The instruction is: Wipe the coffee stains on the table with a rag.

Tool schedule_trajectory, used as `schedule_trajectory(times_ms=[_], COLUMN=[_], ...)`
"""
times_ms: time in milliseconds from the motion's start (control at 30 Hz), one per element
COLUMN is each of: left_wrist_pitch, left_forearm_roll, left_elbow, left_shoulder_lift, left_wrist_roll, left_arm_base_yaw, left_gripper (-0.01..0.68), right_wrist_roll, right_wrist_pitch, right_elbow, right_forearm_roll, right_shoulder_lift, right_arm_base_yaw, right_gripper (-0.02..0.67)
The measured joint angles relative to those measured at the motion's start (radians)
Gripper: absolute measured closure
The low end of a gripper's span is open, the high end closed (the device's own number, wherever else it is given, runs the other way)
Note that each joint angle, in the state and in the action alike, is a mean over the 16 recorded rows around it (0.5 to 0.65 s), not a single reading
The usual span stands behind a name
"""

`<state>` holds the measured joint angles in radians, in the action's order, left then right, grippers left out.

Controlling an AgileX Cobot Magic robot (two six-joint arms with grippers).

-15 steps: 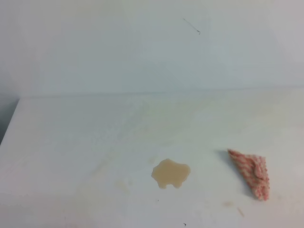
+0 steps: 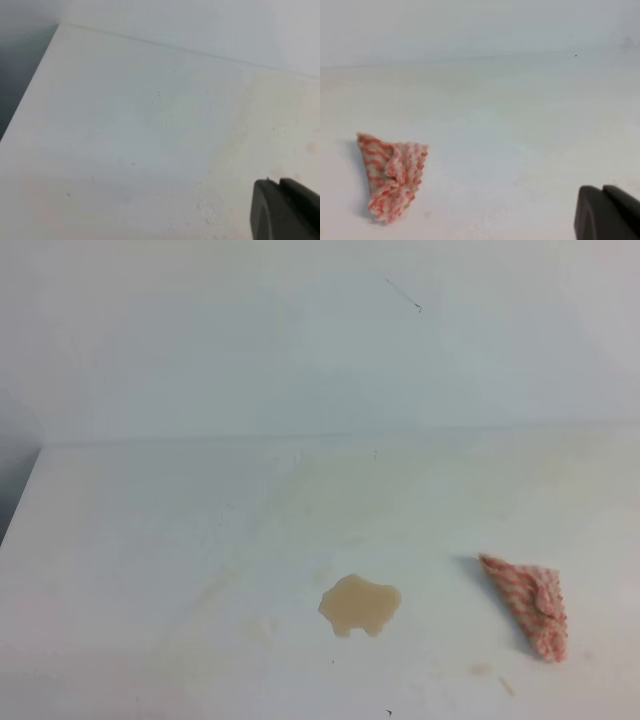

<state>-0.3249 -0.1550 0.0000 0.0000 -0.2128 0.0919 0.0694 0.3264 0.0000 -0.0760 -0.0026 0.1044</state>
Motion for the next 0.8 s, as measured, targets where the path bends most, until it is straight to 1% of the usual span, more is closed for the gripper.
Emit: schedule_trajectory(times_ms=[500,667,800], left_wrist_pitch=[0.0,0.0,0.0], left_forearm_roll=[0.0,0.0,0.0], left_elbow=[0.0,0.0,0.0], left_shoulder_lift=[0.0,0.0,0.0], left_wrist_roll=[0.0,0.0,0.0], left_arm_base_yaw=[0.0,0.0,0.0], left_gripper=[0.674,0.674,0.674], right_wrist_roll=[0.0,0.0,0.0], right_wrist_pitch=[-0.018,-0.063,-0.132], right_elbow=[0.0,0.0,0.0], right_forearm_roll=[-0.001,-0.005,-0.019], right_shoulder_lift=[0.0,0.0,0.0], right_arm_base_yaw=[0.0,0.0,0.0], right_gripper=[0.652,0.652,0.652])
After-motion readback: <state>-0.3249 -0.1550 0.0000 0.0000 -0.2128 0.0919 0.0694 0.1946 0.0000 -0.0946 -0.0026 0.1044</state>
